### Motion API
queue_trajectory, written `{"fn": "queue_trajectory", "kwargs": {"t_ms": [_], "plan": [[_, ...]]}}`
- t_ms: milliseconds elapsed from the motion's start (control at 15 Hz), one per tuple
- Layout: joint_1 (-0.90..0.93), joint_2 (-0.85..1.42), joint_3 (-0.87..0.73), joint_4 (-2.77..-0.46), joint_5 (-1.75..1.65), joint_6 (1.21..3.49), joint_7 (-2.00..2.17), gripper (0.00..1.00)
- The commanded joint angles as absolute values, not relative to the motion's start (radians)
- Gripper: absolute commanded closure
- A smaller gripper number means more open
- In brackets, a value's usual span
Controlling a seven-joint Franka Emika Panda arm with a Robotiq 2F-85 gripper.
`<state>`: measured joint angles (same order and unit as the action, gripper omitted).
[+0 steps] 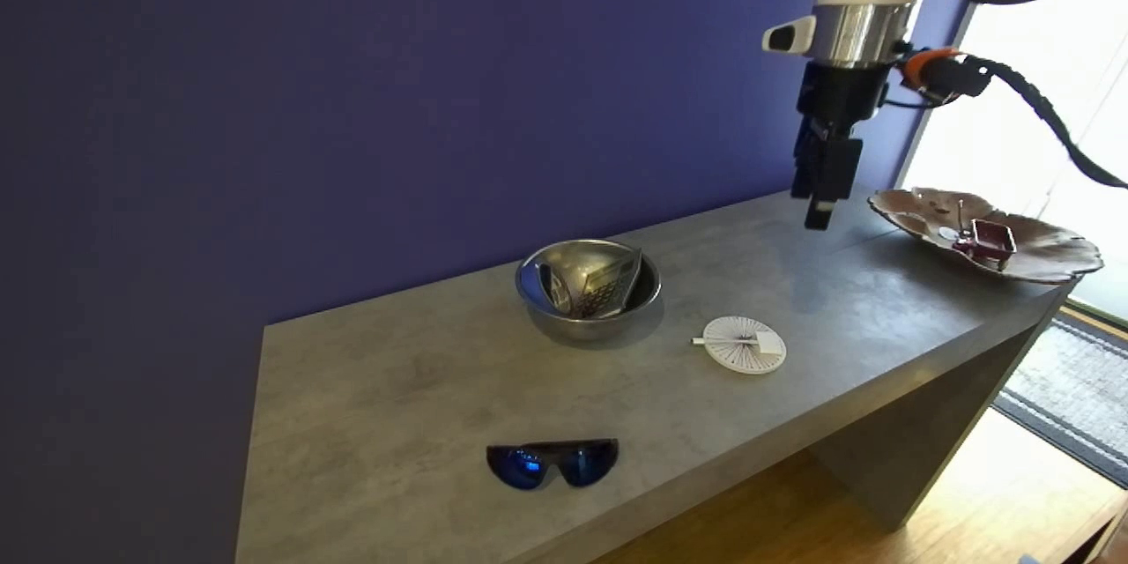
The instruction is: Put the cord in the bowl
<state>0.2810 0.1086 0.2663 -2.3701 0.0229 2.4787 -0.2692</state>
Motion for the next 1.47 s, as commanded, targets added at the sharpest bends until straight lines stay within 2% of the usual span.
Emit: {"fn": "queue_trajectory", "kwargs": {"t_ms": [0,467,667,733,867,1067,1267,1400], "plan": [[0.305,0.287,0.307,-2.264,-0.052,2.57,-0.349,0.0],[0.28,0.331,0.344,-2.278,-0.031,2.59,-0.402,0.0],[0.277,0.416,0.328,-2.235,-0.052,2.624,-0.41,0.01],[0.274,0.443,0.325,-2.226,-0.056,2.651,-0.415,0.23],[0.283,0.479,0.315,-2.218,-0.08,2.705,-0.398,0.3],[0.306,0.52,0.297,-2.207,-0.135,2.762,-0.372,0.52],[0.364,0.523,0.256,-2.212,-0.216,2.761,-0.31,0.57],[0.43,0.509,0.206,-2.217,-0.288,2.742,-0.229,0.55]]}}
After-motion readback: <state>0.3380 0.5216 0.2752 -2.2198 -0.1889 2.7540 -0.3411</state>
